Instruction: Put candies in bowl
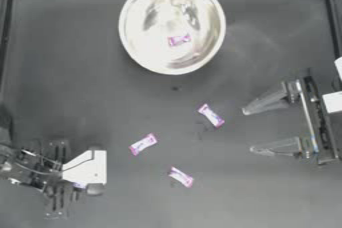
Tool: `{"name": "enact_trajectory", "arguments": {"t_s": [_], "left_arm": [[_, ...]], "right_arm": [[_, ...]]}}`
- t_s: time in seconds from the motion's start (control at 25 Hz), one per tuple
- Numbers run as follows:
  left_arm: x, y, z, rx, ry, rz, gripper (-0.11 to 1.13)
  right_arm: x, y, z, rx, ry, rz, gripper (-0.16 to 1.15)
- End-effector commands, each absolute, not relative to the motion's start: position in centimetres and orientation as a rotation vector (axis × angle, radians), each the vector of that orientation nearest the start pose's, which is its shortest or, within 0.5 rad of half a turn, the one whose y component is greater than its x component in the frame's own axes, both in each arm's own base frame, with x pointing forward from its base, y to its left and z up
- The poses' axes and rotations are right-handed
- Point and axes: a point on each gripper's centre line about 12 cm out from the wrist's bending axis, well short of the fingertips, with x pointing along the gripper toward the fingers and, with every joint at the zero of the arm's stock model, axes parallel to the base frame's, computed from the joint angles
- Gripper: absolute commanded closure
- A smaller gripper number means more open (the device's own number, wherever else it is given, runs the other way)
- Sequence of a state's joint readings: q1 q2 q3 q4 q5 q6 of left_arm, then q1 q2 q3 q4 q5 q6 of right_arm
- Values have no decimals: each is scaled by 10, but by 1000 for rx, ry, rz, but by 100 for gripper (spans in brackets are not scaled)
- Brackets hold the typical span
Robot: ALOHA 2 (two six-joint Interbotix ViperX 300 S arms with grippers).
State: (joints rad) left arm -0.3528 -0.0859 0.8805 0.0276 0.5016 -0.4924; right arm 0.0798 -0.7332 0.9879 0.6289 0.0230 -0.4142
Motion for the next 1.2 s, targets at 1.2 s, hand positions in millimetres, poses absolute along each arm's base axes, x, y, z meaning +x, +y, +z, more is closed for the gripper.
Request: {"name": "enact_trajectory", "arguments": {"t_s": [1.2], "left_arm": [[285,-66,176,-126,1134,75,50]], "right_arm": [[236,7,279,220,229,-7,0]]}}
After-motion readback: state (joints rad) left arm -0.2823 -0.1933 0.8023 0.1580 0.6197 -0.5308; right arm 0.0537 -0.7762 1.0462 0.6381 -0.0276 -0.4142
